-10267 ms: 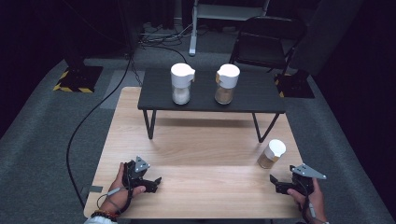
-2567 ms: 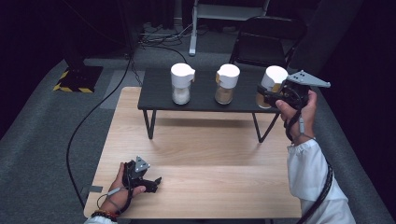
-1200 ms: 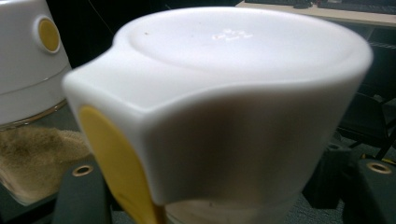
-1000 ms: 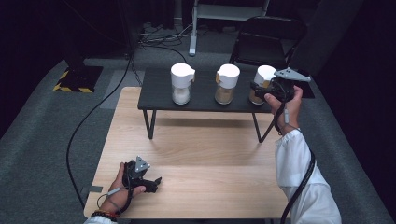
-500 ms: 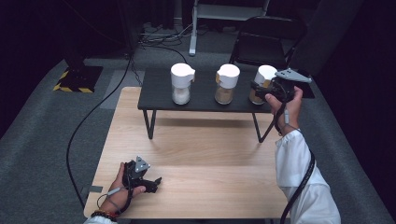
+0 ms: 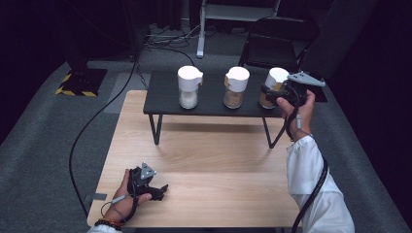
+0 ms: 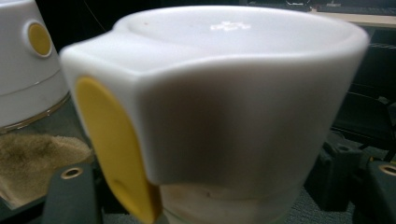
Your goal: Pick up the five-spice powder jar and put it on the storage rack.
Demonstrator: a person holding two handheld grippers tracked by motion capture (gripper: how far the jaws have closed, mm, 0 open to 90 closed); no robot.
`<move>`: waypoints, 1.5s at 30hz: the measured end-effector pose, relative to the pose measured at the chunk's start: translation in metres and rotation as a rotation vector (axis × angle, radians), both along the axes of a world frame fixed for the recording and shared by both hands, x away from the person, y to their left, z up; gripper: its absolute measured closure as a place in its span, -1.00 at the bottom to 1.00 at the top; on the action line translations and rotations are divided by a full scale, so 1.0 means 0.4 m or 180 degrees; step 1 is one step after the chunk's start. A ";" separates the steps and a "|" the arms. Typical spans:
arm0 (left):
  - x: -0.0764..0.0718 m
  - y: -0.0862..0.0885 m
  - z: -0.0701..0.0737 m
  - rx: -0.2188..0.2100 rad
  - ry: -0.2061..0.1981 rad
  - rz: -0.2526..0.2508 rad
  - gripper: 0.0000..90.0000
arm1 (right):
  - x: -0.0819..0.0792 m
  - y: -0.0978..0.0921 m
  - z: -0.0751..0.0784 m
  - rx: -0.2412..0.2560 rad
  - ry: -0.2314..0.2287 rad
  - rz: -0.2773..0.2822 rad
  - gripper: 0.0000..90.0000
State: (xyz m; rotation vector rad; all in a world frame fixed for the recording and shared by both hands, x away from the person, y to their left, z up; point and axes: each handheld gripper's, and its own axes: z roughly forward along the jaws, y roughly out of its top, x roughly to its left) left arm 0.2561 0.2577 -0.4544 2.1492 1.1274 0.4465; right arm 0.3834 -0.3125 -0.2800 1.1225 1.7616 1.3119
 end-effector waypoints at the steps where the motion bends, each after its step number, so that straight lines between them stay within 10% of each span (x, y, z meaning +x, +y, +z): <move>1: 0.000 0.000 0.000 0.0001 0.0000 -0.0001 -1.00 | 0.000 -0.002 -0.002 0.0025 -0.0001 -0.0009 -0.47; 19: 0.000 0.000 0.000 0.0000 0.0000 0.0000 -1.00 | 0.009 0.014 -0.012 -0.0015 0.0022 -0.0197 -0.90; 45: 0.000 0.000 0.000 -0.0004 0.0004 0.0004 -1.00 | -0.016 0.034 -0.006 -0.0289 -0.0150 -0.0053 -0.95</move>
